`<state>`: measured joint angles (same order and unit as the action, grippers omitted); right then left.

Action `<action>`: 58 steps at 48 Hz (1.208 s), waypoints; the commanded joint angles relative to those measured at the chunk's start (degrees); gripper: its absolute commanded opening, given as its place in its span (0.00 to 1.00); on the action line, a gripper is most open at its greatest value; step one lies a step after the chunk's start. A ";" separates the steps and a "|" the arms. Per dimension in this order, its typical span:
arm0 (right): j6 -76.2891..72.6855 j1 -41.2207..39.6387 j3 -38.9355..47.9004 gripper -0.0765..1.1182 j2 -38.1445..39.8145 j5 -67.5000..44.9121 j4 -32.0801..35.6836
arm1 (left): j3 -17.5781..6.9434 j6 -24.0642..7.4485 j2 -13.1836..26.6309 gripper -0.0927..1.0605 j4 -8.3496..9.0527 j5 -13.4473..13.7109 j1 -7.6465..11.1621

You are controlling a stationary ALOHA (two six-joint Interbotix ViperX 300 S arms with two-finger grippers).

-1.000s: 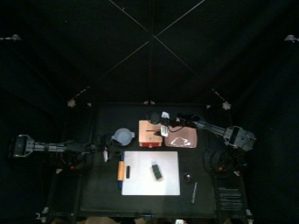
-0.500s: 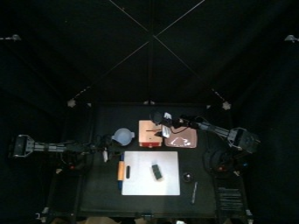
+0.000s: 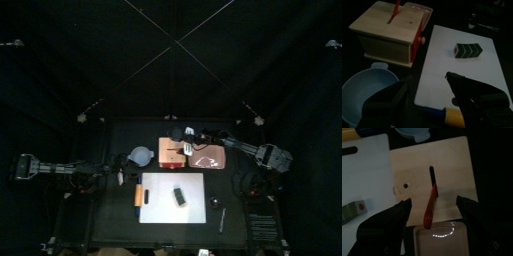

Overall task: Place sushi on board then cut the sushi with the knife then place the pieces on the plate
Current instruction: Pick knife at handle with right hand

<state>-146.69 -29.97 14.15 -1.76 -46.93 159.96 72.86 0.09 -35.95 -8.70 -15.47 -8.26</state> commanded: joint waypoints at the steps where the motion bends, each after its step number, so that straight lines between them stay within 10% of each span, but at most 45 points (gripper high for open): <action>1: -0.53 0.09 -3.16 0.90 -0.53 -2.64 1.05 | -0.62 0.00 0.00 0.87 -0.09 -0.35 -0.18; 58: -13.89 4.31 -15.29 0.83 -7.65 -19.07 13.97 | 0.18 0.00 0.00 0.87 0.00 -0.35 -0.18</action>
<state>-160.40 -25.75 0.44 -10.28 -65.83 173.14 73.56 0.09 -35.95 -8.70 -15.47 -8.35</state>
